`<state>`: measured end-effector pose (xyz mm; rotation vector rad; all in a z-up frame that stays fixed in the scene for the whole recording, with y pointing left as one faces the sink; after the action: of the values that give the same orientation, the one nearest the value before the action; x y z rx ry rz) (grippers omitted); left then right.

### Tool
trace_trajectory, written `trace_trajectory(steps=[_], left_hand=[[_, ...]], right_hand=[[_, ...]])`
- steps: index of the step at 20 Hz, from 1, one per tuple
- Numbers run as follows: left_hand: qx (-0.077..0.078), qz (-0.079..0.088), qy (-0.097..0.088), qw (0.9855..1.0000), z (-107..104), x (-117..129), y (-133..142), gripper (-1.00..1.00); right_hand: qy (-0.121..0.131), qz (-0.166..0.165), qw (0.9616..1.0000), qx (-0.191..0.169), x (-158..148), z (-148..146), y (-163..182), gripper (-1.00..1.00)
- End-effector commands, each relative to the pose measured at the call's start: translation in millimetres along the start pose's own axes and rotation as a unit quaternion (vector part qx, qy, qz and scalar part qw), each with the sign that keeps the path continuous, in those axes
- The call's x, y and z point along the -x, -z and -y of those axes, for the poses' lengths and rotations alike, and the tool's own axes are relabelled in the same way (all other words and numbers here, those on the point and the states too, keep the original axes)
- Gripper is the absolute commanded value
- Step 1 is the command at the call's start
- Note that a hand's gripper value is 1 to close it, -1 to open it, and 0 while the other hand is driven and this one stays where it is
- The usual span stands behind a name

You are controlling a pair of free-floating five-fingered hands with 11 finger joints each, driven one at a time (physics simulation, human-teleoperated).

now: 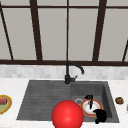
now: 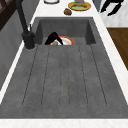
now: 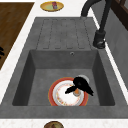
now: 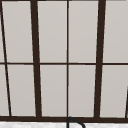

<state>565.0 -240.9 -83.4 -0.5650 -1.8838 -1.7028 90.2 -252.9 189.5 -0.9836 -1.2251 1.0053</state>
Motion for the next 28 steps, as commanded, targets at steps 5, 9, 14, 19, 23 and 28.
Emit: trace_trajectory(steps=[5,9,14,19,23,28], left_hand=[[-0.004,0.004,-0.006,1.0,-4,13,3,1.0],[0.004,0.033,0.016,0.9993,-10,16,-5,1.0],[0.028,0.091,0.037,0.9948,-23,22,-21,-1.0],[0.043,0.074,0.027,0.996,-26,-17,-10,-1.0],[0.045,0.068,0.024,0.9964,-35,-44,-7,-1.0],[0.053,0.064,0.021,0.9963,-26,-71,-7,-1.0]], right_hand=[[0.0,0.0,1.0,0.0,0,0,0,0.0],[0.0,0.0,1.0,0.0,0,0,0,0.0],[0.0,0.0,1.0,0.0,0,0,0,0.0],[0.0,0.0,1.0,0.0,0,0,0,0.0],[0.0,0.0,1.0,0.0,0,0,0,0.0],[0.0,0.0,1.0,0.0,0,0,0,0.0]])
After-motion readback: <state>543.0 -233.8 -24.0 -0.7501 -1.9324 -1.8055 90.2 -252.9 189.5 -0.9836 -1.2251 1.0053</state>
